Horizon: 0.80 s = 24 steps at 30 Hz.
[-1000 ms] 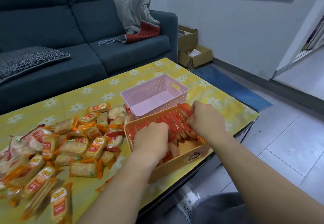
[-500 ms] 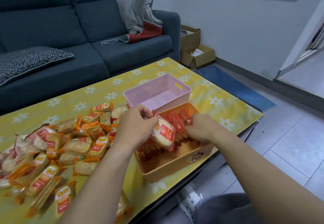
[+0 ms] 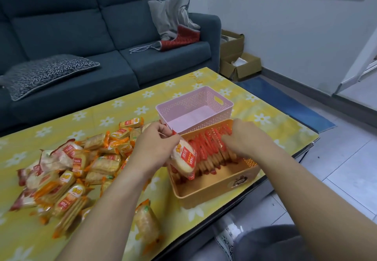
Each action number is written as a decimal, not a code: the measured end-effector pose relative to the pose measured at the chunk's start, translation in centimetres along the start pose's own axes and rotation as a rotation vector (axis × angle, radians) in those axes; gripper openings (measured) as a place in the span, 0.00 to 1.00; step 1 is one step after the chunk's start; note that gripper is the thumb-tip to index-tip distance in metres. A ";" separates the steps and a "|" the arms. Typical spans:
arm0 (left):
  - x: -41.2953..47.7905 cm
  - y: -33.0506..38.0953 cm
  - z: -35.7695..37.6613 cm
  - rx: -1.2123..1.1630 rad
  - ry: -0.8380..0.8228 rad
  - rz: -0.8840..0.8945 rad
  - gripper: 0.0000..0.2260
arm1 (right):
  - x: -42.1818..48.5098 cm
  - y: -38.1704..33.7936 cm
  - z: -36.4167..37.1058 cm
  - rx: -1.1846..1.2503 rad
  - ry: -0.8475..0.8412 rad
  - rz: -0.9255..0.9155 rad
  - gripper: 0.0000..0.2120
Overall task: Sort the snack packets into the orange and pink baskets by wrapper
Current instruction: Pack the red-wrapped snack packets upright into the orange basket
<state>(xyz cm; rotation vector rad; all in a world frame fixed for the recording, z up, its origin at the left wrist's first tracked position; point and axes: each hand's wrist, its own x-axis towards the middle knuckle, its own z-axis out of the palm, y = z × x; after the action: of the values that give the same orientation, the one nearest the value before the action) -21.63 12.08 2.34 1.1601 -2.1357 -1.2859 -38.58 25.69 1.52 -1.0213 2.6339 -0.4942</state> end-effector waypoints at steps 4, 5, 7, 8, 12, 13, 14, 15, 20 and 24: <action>-1.2 -0.7 -0.9 0.045 -0.128 -0.065 0.11 | -2.0 -2.8 0.0 0.035 0.176 -0.203 0.08; -1.4 -0.9 -0.7 0.067 -0.147 -0.075 0.12 | -2.4 -3.4 0.8 0.098 0.078 -0.232 0.11; -1.8 -1.2 -0.3 0.084 -0.165 -0.094 0.15 | -3.0 -4.6 2.4 0.125 -0.161 -0.255 0.12; -1.9 -1.3 0.0 0.084 -0.169 -0.107 0.16 | -3.1 -5.1 3.2 0.097 -0.254 -0.271 0.12; -2.5 -1.5 0.6 0.144 -0.166 -0.118 0.07 | -3.7 -6.2 5.0 -0.006 -0.438 -0.326 0.11; -2.4 -1.7 0.5 0.183 -0.178 -0.108 0.04 | -3.7 -6.3 5.3 -0.012 -0.458 -0.323 0.11; -2.4 -1.9 0.2 0.220 -0.202 -0.104 0.03 | -3.6 -6.2 5.5 -0.011 -0.482 -0.315 0.09; -2.2 -2.3 0.0 0.248 -0.234 -0.102 0.04 | -3.5 -6.1 5.7 -0.002 -0.512 -0.299 0.08; -1.0 -4.0 0.1 0.486 -0.243 -0.044 0.11 | -3.5 -6.2 6.3 -0.062 -0.570 -0.281 0.09; -1.1 -4.2 1.1 0.540 -0.225 -0.082 0.13 | -3.8 -6.9 7.2 -0.285 -0.418 -0.249 0.08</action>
<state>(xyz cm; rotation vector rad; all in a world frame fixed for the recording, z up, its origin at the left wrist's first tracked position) -19.82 12.60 -1.77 1.3671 -2.7351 -0.9260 -29.13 21.95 -1.74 -1.3767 2.2517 0.0542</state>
